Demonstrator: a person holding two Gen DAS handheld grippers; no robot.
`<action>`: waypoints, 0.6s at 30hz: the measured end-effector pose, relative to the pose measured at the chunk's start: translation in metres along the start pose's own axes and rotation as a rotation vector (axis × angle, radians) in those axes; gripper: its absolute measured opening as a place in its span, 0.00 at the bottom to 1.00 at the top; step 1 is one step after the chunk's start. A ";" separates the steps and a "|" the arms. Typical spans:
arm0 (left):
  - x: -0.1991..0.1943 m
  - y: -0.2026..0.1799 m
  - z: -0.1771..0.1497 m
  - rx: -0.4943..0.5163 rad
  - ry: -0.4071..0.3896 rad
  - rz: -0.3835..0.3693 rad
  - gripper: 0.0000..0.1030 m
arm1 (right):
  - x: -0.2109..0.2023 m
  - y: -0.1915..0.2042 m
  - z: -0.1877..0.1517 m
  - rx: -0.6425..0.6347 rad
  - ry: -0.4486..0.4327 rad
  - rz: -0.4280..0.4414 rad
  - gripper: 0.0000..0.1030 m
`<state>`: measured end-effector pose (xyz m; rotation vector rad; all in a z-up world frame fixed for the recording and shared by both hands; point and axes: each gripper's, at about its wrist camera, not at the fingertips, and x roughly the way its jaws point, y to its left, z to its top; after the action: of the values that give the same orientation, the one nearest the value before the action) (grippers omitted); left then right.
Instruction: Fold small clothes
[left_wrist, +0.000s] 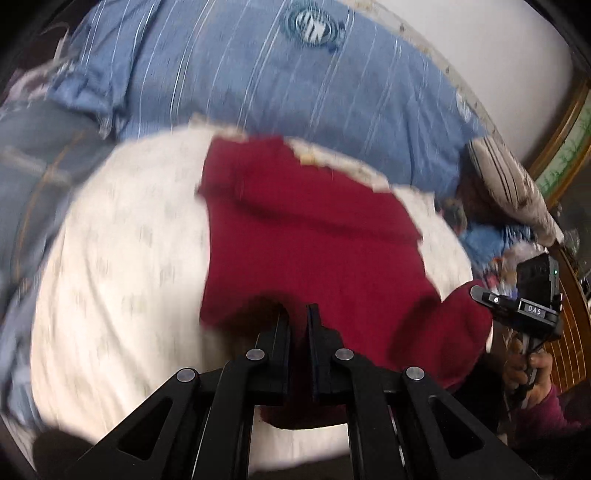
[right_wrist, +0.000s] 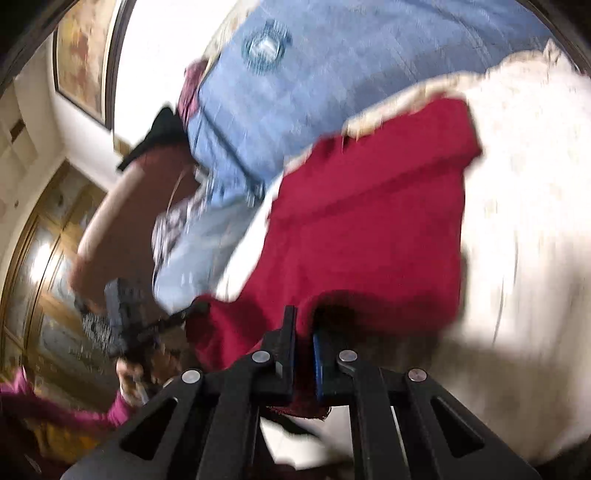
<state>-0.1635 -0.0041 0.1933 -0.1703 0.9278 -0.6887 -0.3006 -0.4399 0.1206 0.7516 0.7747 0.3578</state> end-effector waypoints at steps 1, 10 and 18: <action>0.003 0.001 0.012 -0.002 -0.021 -0.003 0.06 | 0.002 -0.001 0.015 0.005 -0.026 0.000 0.06; 0.089 0.008 0.113 0.005 -0.118 0.035 0.06 | 0.048 -0.029 0.126 -0.014 -0.104 -0.142 0.06; 0.213 0.023 0.181 -0.036 -0.064 0.127 0.07 | 0.095 -0.095 0.188 0.097 -0.135 -0.206 0.11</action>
<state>0.0755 -0.1441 0.1487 -0.1632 0.8822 -0.5468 -0.0951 -0.5428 0.0942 0.7704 0.7380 0.0831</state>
